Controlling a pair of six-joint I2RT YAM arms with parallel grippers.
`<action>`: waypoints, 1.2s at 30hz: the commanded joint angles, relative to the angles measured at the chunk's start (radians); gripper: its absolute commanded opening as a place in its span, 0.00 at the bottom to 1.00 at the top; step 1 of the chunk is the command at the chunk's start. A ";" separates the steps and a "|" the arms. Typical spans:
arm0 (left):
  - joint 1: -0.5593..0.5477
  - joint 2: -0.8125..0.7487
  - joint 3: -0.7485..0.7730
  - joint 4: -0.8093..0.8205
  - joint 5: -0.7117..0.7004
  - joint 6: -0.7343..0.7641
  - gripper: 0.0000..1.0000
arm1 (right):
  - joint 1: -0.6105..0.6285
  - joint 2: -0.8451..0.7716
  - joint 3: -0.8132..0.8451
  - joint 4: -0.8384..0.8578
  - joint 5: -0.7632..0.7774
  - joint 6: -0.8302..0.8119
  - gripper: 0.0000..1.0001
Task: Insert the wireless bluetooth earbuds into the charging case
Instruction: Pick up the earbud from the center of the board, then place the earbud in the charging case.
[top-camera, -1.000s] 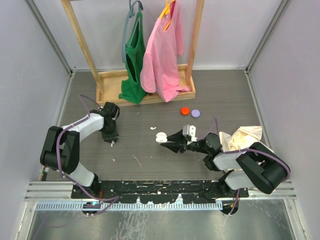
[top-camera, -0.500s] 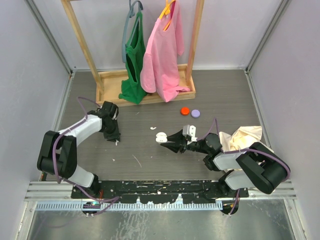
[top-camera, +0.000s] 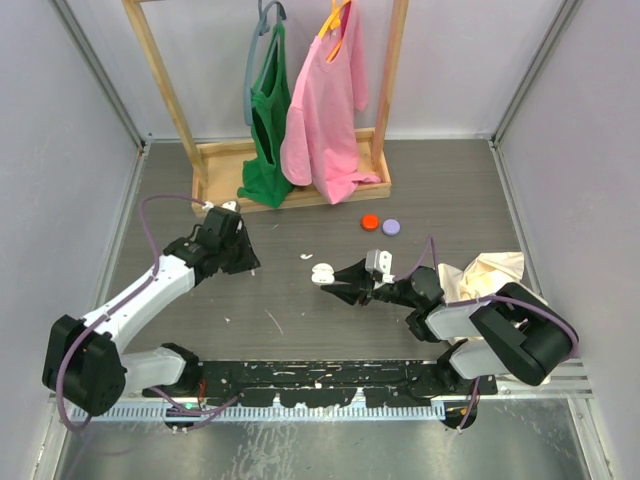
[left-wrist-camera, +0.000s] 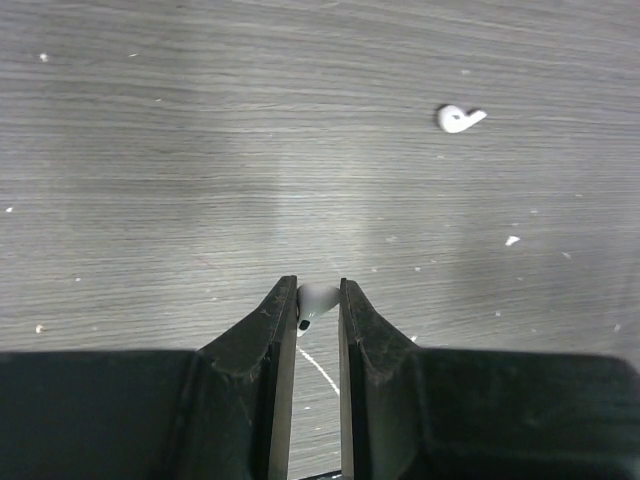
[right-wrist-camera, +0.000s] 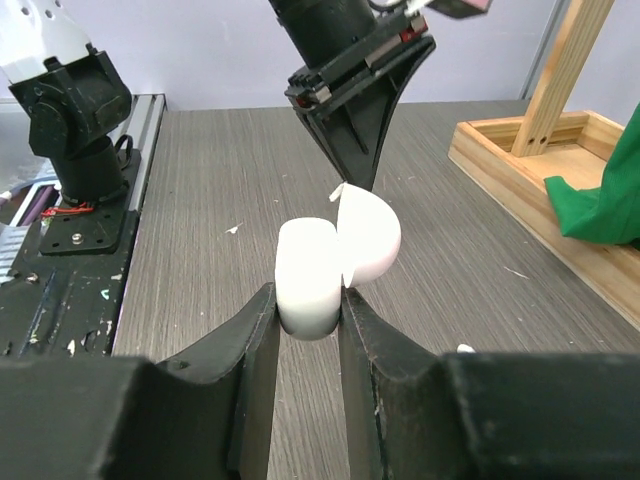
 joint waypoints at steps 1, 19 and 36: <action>-0.085 -0.084 -0.006 0.097 -0.112 -0.056 0.00 | 0.008 0.009 0.001 0.104 0.027 -0.023 0.01; -0.423 -0.233 -0.044 0.354 -0.376 -0.030 0.00 | 0.008 0.039 -0.020 0.134 0.109 -0.052 0.01; -0.653 -0.226 -0.109 0.691 -0.485 0.061 0.00 | 0.008 0.059 -0.041 0.173 0.170 -0.061 0.01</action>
